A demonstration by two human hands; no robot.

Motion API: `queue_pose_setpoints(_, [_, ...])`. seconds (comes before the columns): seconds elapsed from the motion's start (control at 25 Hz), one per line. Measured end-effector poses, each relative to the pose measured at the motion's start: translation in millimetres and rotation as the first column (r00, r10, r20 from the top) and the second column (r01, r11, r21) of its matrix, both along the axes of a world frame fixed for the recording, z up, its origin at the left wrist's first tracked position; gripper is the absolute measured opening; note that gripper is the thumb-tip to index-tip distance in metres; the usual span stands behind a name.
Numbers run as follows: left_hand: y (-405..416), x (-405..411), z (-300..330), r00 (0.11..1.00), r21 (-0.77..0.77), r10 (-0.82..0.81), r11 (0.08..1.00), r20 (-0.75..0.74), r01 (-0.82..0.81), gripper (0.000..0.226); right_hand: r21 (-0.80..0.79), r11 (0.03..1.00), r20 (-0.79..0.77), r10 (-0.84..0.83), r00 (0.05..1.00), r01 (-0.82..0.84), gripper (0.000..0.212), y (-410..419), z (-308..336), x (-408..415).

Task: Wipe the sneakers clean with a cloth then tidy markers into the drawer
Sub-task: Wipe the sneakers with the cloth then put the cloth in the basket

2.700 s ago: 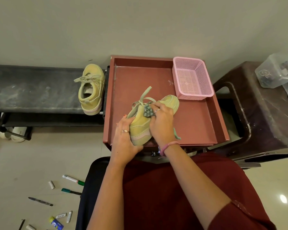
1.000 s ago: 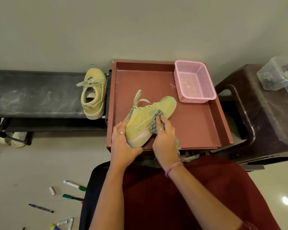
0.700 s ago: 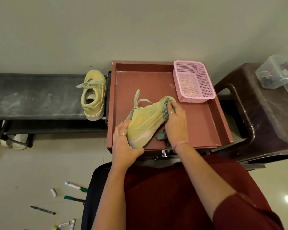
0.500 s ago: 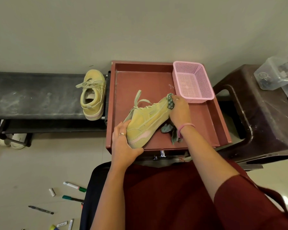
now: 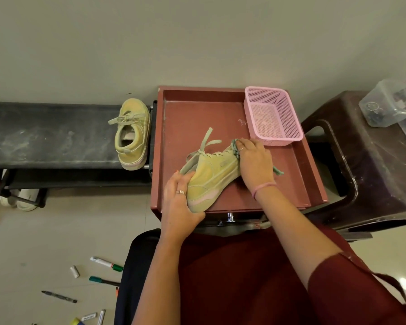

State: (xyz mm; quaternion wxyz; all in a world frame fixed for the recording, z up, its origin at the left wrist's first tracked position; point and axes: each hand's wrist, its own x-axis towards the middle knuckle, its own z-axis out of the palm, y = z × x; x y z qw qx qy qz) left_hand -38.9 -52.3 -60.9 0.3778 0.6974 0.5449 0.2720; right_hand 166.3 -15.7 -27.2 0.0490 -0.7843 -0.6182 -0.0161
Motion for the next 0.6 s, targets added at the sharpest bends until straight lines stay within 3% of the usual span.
queue_pose_setpoints(0.12, [1,-1,-1,1.000,0.030,-0.011,0.999,-0.028,0.011,0.096,0.026,0.999,-0.112,-0.039,0.993,0.042,0.050,-4,0,-2])
queue_pose_setpoints(0.24, [2,-2,-4,0.999,0.066,-0.020,0.998,-0.045,0.023,0.095,0.084,0.987,-0.400,-0.089,0.912,0.134,0.069,-37,-11,-22])
queue_pose_setpoints(0.32, [3,-1,-4,0.999,0.037,-0.002,0.999,-0.035,0.003,0.094,0.108,0.993,-0.476,0.002,0.879,0.056,0.074,-58,-18,-44])
queue_pose_setpoints(0.48, [2,0,-4,1.000,0.027,0.003,1.000,-0.019,-0.002,0.095,0.135,0.981,-0.300,0.174,0.938,-0.138,0.080,-59,-21,-37])
queue_pose_setpoints(0.6, [3,2,-3,1.000,0.027,-0.001,1.000,-0.028,0.002,0.096,0.089,0.991,-0.353,-0.065,0.933,0.103,0.071,-36,-16,-17])
